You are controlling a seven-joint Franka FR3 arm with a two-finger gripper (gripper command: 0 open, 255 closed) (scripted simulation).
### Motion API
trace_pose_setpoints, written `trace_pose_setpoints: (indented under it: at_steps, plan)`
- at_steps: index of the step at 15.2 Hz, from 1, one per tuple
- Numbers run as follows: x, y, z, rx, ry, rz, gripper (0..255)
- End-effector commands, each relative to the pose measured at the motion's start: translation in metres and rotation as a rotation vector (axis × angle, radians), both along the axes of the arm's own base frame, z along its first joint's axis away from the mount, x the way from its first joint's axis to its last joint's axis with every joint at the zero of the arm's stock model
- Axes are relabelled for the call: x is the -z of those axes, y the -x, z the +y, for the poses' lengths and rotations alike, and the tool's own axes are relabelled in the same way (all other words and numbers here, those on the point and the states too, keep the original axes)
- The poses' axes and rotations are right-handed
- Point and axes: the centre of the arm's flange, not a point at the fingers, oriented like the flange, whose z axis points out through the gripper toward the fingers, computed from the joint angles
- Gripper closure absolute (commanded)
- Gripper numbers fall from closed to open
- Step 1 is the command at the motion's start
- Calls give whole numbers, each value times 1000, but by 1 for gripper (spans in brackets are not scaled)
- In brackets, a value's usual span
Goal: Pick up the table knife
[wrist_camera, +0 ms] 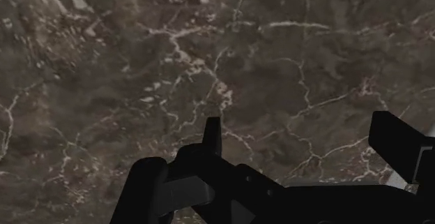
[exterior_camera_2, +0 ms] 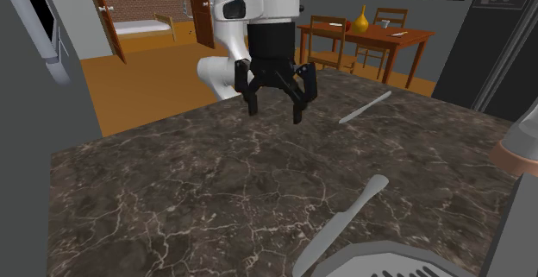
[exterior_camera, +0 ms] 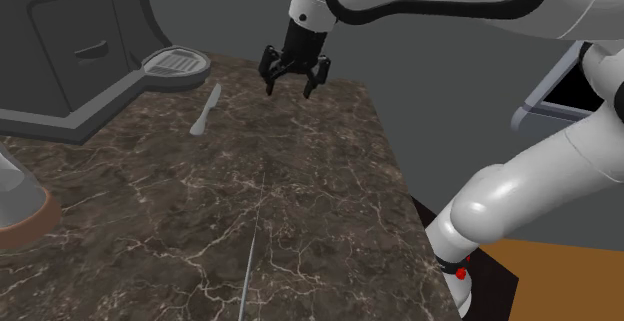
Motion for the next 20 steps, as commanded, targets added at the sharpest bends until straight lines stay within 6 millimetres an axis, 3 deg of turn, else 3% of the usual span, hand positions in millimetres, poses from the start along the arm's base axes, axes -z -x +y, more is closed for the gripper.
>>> trace_pose_setpoints:
  at_steps: [1,13,20]
  plan:
    - [3,-21,17,48,-14,7,0]
    - [27,-143,108,304,-82,43,0]
    - [64,-143,108,304,-82,43,0]
